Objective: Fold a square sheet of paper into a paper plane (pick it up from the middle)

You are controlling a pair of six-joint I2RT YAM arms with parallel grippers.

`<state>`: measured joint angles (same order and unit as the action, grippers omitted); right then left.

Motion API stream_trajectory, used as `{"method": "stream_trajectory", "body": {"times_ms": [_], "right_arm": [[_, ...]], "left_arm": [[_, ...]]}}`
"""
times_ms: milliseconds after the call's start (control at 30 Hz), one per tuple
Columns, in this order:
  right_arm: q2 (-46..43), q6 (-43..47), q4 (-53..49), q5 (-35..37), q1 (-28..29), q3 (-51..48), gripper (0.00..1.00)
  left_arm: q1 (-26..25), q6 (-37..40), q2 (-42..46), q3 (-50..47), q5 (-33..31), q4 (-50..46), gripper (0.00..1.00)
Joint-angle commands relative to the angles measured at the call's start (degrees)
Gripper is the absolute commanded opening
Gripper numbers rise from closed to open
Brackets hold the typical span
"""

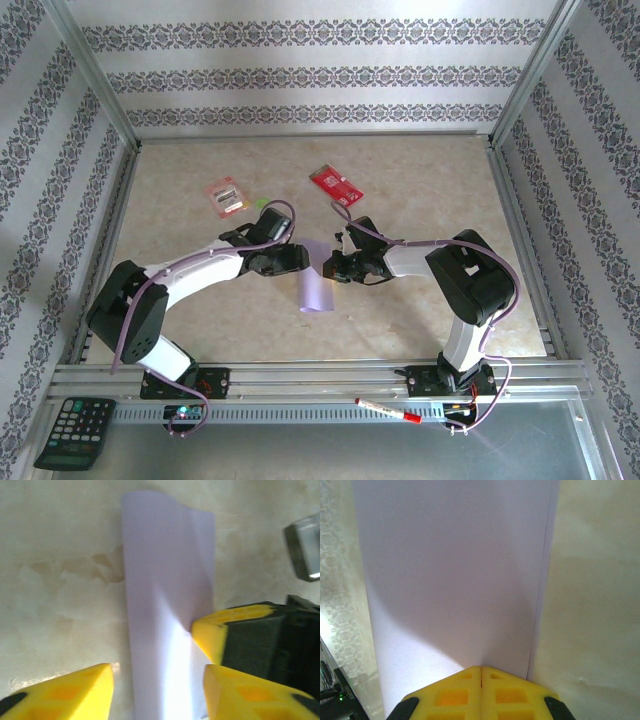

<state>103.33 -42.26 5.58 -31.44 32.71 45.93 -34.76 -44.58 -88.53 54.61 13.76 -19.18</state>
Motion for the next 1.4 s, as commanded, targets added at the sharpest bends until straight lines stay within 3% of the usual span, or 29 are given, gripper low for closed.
{"method": "stream_trajectory", "body": {"times_ms": [0,167,367,500,1000,1367], "right_arm": [[5.3,1.4,-7.7,8.5,-0.3,-3.0,0.00],[5.2,1.3,-7.7,8.8,-0.3,-2.9,0.00],[5.4,1.1,-7.7,9.1,-0.3,-2.9,0.00],[5.6,1.0,-7.7,9.2,-0.3,-2.7,0.00],[6.4,1.2,-7.9,10.1,-0.3,-2.9,0.00],[6.3,1.3,-8.1,10.2,-0.3,-3.0,0.00]], "left_arm": [[0.4,0.6,-1.2,2.7,2.8,-2.8,0.41],[0.4,2.0,-3.5,5.2,3.8,-4.0,0.26],[0.3,1.9,-7.2,5.9,8.2,-2.1,0.20],[0.3,1.9,-9.5,6.1,9.1,-0.9,0.20],[0.8,4.3,-13.3,1.5,1.3,-1.6,0.19],[1.0,3.4,-8.4,4.7,5.8,0.5,0.25]]}}
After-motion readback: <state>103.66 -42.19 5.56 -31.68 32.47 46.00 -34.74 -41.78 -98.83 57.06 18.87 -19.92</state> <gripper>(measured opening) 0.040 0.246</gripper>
